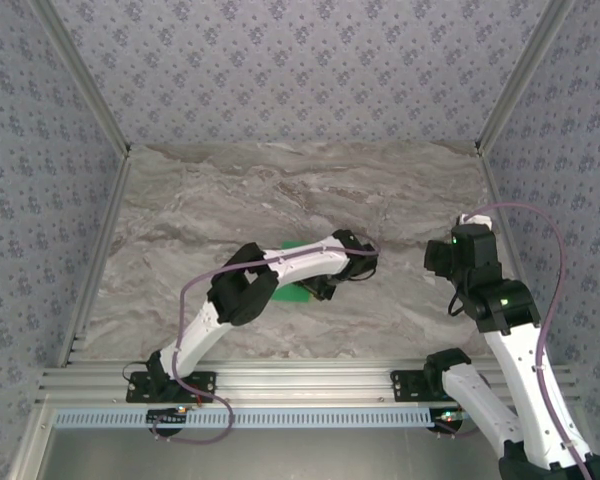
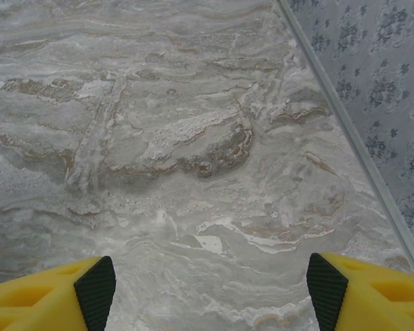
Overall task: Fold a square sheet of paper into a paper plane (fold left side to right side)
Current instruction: Turn over the paper at the center of the table, then third fold the triangle at the center of the table.
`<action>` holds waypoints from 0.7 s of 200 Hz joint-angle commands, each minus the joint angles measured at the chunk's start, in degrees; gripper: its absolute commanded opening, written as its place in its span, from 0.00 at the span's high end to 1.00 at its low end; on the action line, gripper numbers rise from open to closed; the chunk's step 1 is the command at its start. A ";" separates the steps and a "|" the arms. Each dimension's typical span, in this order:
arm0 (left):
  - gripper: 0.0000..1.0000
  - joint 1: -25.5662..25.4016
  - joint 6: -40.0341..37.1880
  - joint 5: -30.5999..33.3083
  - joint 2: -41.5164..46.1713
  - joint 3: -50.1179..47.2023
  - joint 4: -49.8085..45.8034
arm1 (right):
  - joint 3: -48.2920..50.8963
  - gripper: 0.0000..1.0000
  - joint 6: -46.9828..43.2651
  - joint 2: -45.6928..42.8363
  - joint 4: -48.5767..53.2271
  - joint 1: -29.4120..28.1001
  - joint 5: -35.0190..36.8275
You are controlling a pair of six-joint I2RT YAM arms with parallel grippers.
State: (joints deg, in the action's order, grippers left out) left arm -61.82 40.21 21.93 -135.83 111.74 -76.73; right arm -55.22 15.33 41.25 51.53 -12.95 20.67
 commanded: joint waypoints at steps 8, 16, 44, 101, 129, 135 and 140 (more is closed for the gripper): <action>0.46 0.47 -5.18 -12.71 4.28 1.94 9.92 | -0.05 0.23 -1.39 1.35 0.01 0.90 -5.13; 0.43 0.80 -5.98 -14.90 6.11 1.33 12.26 | 0.26 0.23 -1.77 1.94 -0.62 1.16 -7.13; 0.39 2.57 -6.64 -20.23 15.09 -5.83 20.89 | 2.23 0.23 -2.53 3.88 -4.42 1.70 -16.72; 0.33 14.74 -1.70 -28.47 40.77 -37.88 42.26 | 11.93 0.38 8.16 14.97 -28.13 -1.28 -44.30; 0.31 23.94 0.41 -34.06 49.28 -53.16 52.29 | 9.30 0.39 9.22 27.40 -34.38 -9.88 -42.08; 0.31 25.92 0.71 -36.01 50.41 -55.86 54.92 | 8.49 0.40 9.47 30.03 -35.64 -11.24 -42.10; 0.30 27.36 0.99 -37.57 51.14 -57.98 57.02 | 7.84 0.40 9.58 32.06 -37.01 -12.28 -42.20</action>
State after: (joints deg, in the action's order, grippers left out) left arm -39.07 38.65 -6.87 -87.92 62.50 -31.46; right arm -44.34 21.91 66.17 24.08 -20.53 -17.82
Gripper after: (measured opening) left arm 0.691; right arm 0.604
